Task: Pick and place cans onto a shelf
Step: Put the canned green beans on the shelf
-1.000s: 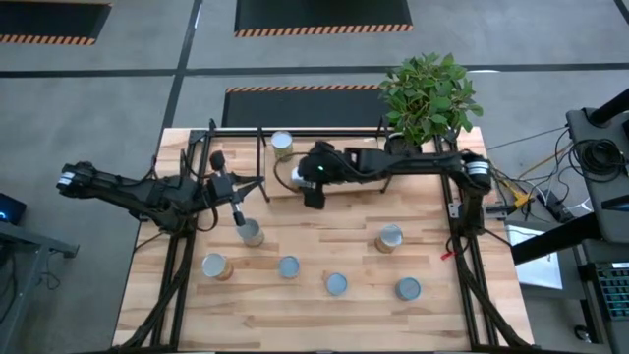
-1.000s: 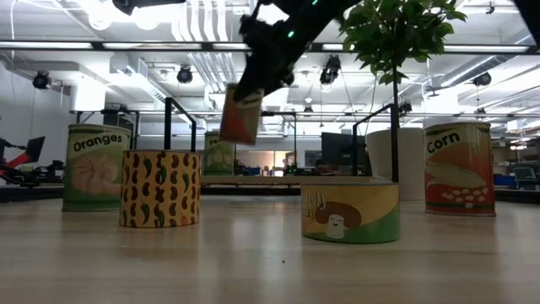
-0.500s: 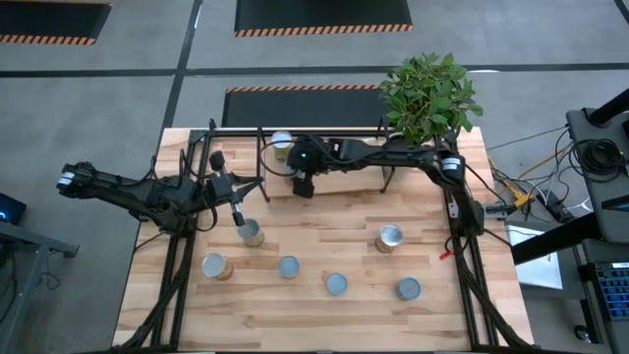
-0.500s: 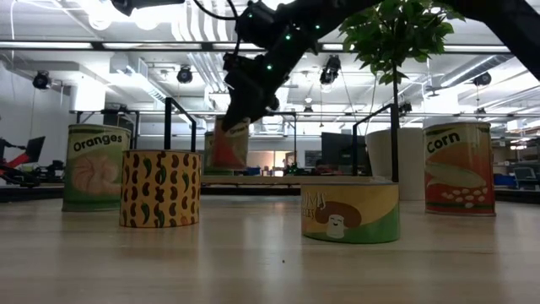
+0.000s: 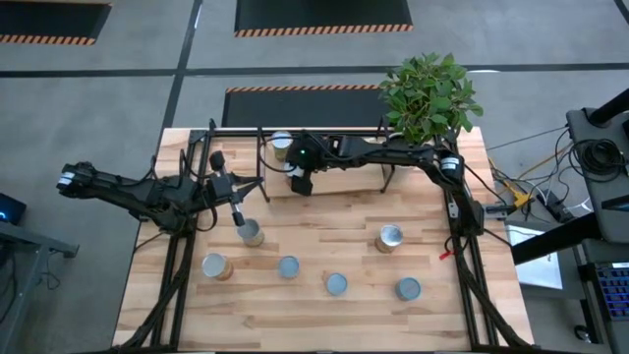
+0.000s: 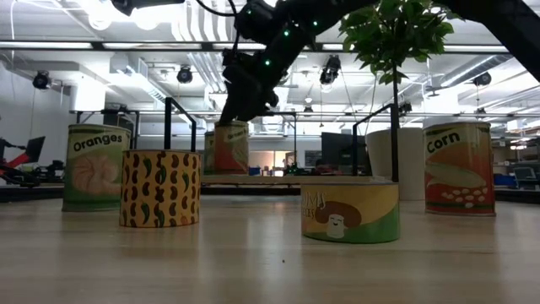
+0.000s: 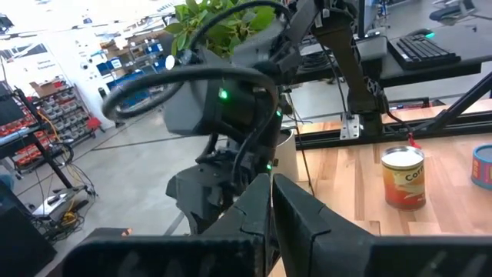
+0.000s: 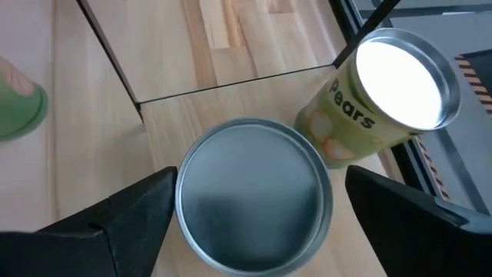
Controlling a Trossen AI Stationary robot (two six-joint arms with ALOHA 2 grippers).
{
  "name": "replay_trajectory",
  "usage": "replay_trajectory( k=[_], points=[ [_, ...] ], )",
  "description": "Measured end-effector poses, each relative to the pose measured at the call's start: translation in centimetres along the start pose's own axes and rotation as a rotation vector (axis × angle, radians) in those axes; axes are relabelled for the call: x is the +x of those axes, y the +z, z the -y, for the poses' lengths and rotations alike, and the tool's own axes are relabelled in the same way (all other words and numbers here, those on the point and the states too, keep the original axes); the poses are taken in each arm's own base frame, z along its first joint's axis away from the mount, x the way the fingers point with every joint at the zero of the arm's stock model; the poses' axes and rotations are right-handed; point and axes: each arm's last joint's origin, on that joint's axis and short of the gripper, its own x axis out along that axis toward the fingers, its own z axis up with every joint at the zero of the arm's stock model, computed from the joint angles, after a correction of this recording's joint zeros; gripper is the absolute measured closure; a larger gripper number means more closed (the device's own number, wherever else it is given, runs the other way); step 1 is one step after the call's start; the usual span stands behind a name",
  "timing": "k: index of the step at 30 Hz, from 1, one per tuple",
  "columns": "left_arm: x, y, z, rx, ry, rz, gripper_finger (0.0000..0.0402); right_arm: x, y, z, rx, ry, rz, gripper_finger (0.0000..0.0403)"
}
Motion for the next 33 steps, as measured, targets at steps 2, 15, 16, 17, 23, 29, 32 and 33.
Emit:
replay_trajectory(
  k=[2,15,16,17,23,29,32,33],
  points=[
    [0.0,0.0,0.0,-0.001,-0.002,0.001,0.0402,-1.0,0.7,0.2,0.0,-0.002,-0.012,0.004],
    [0.0,0.0,0.0,-0.004,-0.014,0.004,0.0402,-8.1,0.5,-0.2,-0.088,0.028,-0.109,0.0117],
    [0.0,0.0,0.0,-0.003,-0.014,0.004,0.0402,-7.9,-0.1,-0.3,-0.104,0.032,-0.118,0.0135],
    [0.0,0.0,0.0,-0.003,-0.014,0.004,0.0402,-7.7,-0.7,-0.5,-0.115,0.035,-0.117,0.0153],
    [0.0,0.0,0.0,-0.004,-0.014,0.004,0.0402,-4.4,-4.8,-1.2,-0.12,0.031,-0.095,0.0262],
    [0.0,0.0,0.0,-0.004,-0.014,0.004,0.0402,-1.8,-7.4,-0.3,-0.099,-0.002,-0.078,0.0354],
    [0.0,0.0,0.0,-0.003,-0.014,0.004,0.0402,-1.0,-7.4,-0.3,-0.125,-0.005,-0.045,0.0386],
    [0.0,0.0,0.0,-0.002,-0.014,0.004,0.0402,-0.9,-7.3,-0.3,-0.133,-0.006,-0.027,0.039]
  ],
)
